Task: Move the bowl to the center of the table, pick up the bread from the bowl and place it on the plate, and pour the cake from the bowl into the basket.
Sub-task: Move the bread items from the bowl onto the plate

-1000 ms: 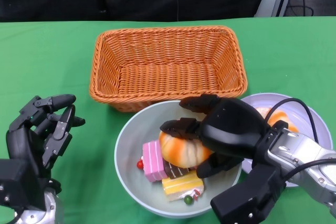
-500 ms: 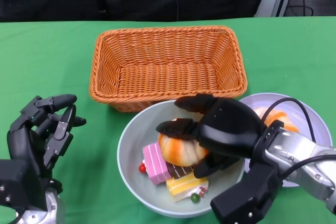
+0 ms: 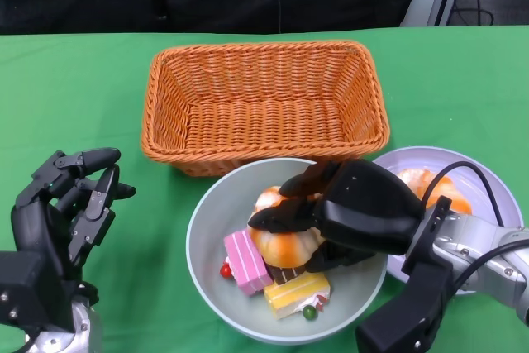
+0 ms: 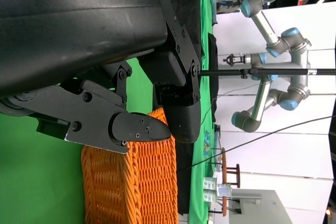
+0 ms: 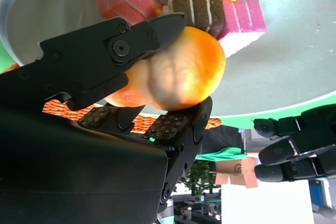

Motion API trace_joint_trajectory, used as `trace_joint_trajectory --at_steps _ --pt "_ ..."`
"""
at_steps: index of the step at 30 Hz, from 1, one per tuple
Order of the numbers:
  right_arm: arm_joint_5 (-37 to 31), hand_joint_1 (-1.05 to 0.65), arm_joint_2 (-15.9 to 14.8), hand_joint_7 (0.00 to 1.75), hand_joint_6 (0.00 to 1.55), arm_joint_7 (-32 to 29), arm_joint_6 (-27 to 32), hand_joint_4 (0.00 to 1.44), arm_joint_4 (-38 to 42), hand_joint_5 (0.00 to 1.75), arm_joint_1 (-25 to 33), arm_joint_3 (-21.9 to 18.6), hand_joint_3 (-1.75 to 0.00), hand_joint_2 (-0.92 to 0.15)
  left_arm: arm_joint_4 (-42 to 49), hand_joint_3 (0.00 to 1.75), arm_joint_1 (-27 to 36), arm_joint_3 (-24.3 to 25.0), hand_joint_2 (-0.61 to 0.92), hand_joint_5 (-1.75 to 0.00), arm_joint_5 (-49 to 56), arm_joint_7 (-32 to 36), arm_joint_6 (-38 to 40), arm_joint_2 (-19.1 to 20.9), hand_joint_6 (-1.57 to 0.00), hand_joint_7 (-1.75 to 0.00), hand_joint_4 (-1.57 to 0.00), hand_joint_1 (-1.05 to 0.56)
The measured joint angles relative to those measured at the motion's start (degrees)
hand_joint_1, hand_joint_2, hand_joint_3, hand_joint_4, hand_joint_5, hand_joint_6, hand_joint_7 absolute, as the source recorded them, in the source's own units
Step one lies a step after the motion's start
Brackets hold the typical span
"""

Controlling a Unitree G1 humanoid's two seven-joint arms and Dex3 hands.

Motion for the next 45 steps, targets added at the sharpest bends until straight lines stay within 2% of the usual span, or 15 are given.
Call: trace_joint_trajectory --at_steps 6,11,12,15,17,18,23,33,41,43,45 --pt "0.1 -0.20 0.3 0.06 1.13 -2.1 -1.4 1.29 1.2 0.14 -0.2 0.3 0.00 -0.82 0.0 0.28 0.0 -0.1 0.92 -1.24 0.6 0.5 -0.3 0.0 -0.94 -0.78 -0.83 -0.22" --pt "0.0 -0.15 0.7 0.06 1.17 -5.7 -2.6 1.35 3.0 0.16 -0.6 0.9 0.00 -0.81 0.0 0.28 0.0 -0.1 0.92 -1.24 1.1 0.7 -0.4 0.0 -0.94 -0.78 -0.83 -0.23" --pt "0.0 -0.15 0.8 0.05 1.19 -6.5 -3.1 1.32 3.5 0.25 -0.7 1.0 0.00 -0.81 0.1 0.28 0.0 -0.1 0.92 -1.24 1.3 0.9 -0.4 0.1 -0.94 -0.78 -0.83 -0.23" --pt "-0.2 -0.15 1.3 0.03 1.24 -9.9 -4.7 1.10 5.7 0.74 -1.3 1.1 0.00 -0.81 0.2 0.28 0.0 -0.2 0.92 -1.24 1.8 1.8 -0.4 0.2 -0.94 -0.79 -0.83 -0.22" --pt "-0.2 -0.16 1.9 0.02 1.25 -12.8 -5.9 1.05 7.5 0.84 -2.0 1.1 0.00 -0.82 0.4 0.29 0.0 -0.3 0.92 -1.24 2.3 2.3 -0.6 0.3 -0.94 -0.79 -0.82 -0.23" --pt "-0.2 -0.17 2.0 0.02 1.25 -13.9 -6.4 1.04 8.2 0.85 -2.3 1.2 0.00 -0.82 0.4 0.29 0.0 -0.3 0.92 -1.24 2.6 2.4 -0.7 0.4 -0.94 -0.79 -0.82 -0.23" --pt "-0.5 -0.20 2.6 0.01 1.24 -18.9 -8.6 1.11 11.0 0.68 -3.9 1.4 0.00 -0.82 0.5 0.28 0.0 -0.3 0.92 -1.25 3.4 3.2 -0.8 0.5 -0.94 -0.80 -0.82 -0.23" --pt "-0.8 -0.18 3.0 0.02 1.25 -24.3 -12.2 1.18 14.1 0.65 -5.3 1.4 0.00 -0.80 0.6 0.28 0.0 -0.3 0.92 -1.25 3.4 3.2 -0.8 0.8 -0.93 -0.80 -0.81 -0.24" --pt "1.4 -0.19 2.9 0.02 1.26 -24.7 -15.8 1.17 14.1 0.67 -5.3 0.3 -0.01 -0.83 0.7 0.28 0.0 -0.4 0.92 -1.25 3.7 3.7 -0.8 1.1 -0.92 -0.81 -0.80 -0.24" --pt "2.5 -0.21 2.2 0.02 1.28 -24.6 -17.0 1.09 12.0 0.83 -4.2 -1.4 -0.01 -0.79 0.8 0.28 0.0 -0.4 0.92 -1.25 3.6 3.7 -0.8 1.1 -0.92 -0.81 -0.80 -0.24" --pt "5.5 -0.21 0.7 0.02 1.28 -24.5 -19.3 1.04 8.3 0.90 -2.7 -4.2 -0.01 -0.79 0.8 0.27 0.0 -0.2 0.92 -1.26 3.3 3.7 -0.8 1.2 -0.92 -0.81 -0.81 -0.24"
